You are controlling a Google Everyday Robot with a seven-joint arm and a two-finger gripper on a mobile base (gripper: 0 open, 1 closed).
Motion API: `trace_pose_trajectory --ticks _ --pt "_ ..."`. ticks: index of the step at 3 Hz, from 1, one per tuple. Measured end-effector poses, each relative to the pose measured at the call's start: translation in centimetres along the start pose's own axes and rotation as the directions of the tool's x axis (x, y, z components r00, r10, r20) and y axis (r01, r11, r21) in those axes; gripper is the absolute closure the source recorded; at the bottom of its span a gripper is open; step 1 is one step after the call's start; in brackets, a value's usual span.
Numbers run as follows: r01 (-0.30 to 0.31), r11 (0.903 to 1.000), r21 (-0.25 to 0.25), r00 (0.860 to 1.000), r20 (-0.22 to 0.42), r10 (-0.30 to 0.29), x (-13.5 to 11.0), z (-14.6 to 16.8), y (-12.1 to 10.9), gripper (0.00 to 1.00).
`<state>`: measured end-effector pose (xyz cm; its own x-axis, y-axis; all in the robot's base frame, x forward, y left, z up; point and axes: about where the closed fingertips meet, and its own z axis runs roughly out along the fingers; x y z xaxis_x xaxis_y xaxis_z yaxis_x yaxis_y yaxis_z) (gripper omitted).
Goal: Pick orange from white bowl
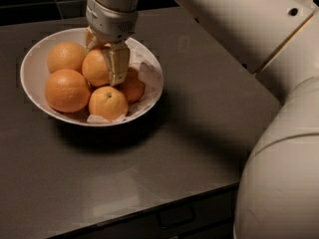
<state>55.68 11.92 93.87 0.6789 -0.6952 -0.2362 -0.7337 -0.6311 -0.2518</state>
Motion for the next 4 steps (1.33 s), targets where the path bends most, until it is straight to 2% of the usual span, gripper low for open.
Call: trace_pose_trajectory --ticks 1,2,3,4 --pt "0.000 1.0000 0.000 1.000 0.000 0.000 0.0 0.0 0.0 0.93" --pt "-0.003 1.0000 0.009 1.000 0.000 0.003 0.0 -0.1 -0.1 1.00" --pt "-0.010 0.9996 0.026 1.000 0.001 0.010 -0.1 -0.4 -0.3 1.00" --pt "-0.026 0.9970 0.073 1.000 0.000 0.026 -0.4 -2.0 -0.3 1.00"
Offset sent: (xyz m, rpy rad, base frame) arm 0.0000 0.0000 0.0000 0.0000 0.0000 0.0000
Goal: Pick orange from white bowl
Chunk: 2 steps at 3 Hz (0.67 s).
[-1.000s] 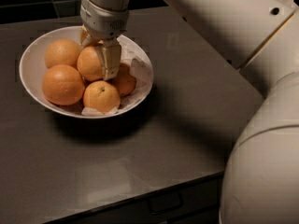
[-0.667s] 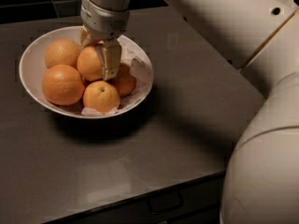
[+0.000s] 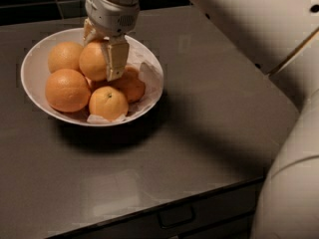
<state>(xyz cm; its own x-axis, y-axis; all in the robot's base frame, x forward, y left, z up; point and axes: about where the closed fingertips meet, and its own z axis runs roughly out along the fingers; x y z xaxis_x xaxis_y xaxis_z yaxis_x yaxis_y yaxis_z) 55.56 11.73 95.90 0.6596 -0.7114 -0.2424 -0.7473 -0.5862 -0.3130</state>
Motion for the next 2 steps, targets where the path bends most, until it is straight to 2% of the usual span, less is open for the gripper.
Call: trace_pose_trajectory --ticks 1,2 --pt "0.011 0.9955 0.094 0.999 -0.032 -0.008 -1.6 -4.3 -0.3 1.00" --pt "0.041 0.9843 0.171 0.996 -0.084 -0.027 -3.9 -9.0 -0.2 1.00"
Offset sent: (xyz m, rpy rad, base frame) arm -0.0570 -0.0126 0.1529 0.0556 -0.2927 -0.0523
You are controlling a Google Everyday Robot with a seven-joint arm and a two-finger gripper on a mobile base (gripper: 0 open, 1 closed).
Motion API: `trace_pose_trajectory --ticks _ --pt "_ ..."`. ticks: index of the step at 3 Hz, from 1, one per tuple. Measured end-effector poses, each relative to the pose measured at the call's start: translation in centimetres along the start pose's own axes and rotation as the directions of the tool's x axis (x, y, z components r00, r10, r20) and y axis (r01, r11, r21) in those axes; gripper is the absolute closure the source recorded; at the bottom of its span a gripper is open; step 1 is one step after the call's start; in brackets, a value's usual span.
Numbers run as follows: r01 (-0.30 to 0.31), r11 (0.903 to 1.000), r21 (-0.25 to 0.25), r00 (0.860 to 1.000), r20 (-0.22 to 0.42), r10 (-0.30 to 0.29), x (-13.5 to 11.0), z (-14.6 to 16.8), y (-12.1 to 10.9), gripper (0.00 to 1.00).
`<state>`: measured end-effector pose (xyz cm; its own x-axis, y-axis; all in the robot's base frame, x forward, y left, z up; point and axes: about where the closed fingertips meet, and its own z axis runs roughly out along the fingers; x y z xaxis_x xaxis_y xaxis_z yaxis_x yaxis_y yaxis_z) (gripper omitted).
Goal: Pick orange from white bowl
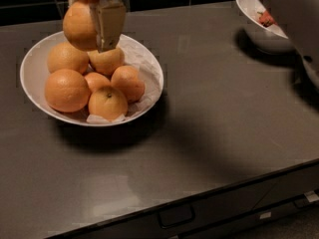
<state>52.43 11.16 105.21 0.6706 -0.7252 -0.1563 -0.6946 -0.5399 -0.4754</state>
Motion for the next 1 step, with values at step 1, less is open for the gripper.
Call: trace_pose_trajectory --ticks 1 --pt "0.015 0.9988 0.047 0.999 -0.032 -0.013 -1.52 -3.28 -0.48 1.00"
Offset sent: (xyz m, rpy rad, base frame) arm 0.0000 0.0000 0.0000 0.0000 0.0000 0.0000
